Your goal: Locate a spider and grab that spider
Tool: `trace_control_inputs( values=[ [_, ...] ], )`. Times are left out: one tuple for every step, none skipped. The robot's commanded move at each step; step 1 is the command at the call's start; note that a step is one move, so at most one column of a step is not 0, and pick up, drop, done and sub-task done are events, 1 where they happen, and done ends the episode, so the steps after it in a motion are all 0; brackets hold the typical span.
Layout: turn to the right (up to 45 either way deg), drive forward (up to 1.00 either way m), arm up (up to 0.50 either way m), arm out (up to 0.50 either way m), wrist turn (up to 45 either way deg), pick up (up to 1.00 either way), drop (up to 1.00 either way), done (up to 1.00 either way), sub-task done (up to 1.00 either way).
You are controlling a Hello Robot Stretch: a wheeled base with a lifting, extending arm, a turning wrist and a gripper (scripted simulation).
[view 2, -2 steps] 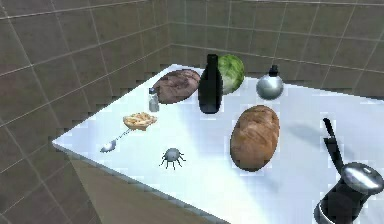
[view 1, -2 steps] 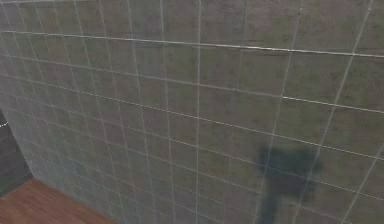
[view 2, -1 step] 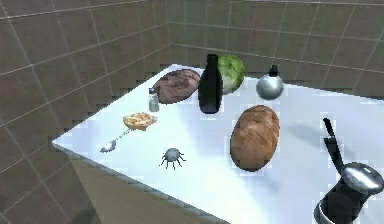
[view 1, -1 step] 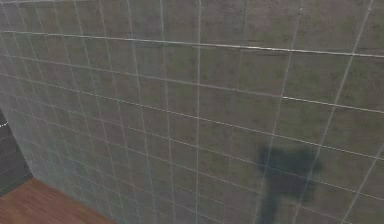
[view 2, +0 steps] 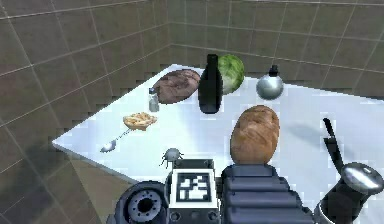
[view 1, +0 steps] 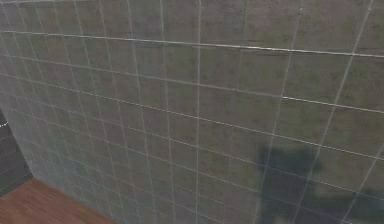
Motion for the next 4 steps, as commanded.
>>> trace_control_inputs(
  values=[
    [0.0, 0.0, 0.0, 0.14, 0.0, 0.0, 0.0, 0.0, 0.0],
    [0.0, 0.0, 0.0, 0.0, 45.0, 0.0, 0.0, 0.0, 0.0],
    [0.0, 0.0, 0.0, 0.0, 45.0, 0.0, 0.0, 0.0, 0.0],
    [0.0, 0.0, 0.0, 0.0, 45.0, 0.0, 0.0, 0.0, 0.0]
  ],
)
